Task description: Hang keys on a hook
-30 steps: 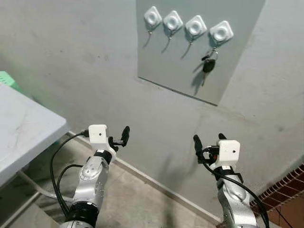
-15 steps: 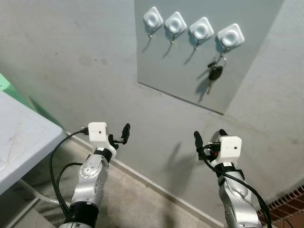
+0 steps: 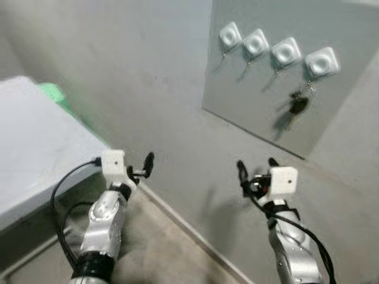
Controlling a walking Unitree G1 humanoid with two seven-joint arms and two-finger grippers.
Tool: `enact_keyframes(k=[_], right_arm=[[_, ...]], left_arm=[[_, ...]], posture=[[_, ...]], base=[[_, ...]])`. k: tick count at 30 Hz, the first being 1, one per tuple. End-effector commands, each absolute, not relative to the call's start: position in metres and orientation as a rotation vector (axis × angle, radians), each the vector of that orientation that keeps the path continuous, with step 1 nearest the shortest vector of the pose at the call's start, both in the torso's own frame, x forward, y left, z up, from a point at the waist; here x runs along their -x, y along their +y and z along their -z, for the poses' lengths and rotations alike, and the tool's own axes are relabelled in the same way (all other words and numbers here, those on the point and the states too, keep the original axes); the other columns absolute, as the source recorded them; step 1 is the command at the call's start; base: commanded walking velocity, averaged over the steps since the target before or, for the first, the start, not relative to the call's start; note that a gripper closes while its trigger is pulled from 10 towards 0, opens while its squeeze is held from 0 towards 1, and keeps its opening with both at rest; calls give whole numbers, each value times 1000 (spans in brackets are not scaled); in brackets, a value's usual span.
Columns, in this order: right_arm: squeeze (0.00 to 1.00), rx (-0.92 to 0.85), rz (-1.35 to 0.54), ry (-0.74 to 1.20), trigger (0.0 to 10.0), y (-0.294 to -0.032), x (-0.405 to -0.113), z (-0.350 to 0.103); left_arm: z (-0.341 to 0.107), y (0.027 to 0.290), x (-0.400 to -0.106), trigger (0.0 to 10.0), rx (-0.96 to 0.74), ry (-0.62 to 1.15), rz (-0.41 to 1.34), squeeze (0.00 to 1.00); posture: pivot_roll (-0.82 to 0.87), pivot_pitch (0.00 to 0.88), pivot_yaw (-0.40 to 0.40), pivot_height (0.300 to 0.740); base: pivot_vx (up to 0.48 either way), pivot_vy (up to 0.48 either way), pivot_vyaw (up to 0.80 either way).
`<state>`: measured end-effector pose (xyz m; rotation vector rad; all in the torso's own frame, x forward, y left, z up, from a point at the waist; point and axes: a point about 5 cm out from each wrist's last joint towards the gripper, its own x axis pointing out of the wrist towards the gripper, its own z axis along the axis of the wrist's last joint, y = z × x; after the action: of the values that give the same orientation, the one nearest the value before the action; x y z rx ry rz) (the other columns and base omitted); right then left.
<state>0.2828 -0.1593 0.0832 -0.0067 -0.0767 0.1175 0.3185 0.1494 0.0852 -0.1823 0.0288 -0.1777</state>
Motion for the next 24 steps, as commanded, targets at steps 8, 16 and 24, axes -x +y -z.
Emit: enact_keyframes(k=[8,16,24], right_arm=[[0,12,-121,-74,10000,-164,-283,-86],[0,15,-135,-74,10000,-164,-284,-88],[0,13,-145,-78,10000,-162,-287,-91]], left_arm=[[-88,144,-319,10000,183,29,202,0],[-88,145,-318,10000,189,29,191,0],[-91,147,-319,10000,190,24,180,0]], posture=[[-98,0,-18,740],[-86,0,-34,740],[-81,0,-35,740]], base=[[0,0,800],[0,0,800],[0,0,800]])
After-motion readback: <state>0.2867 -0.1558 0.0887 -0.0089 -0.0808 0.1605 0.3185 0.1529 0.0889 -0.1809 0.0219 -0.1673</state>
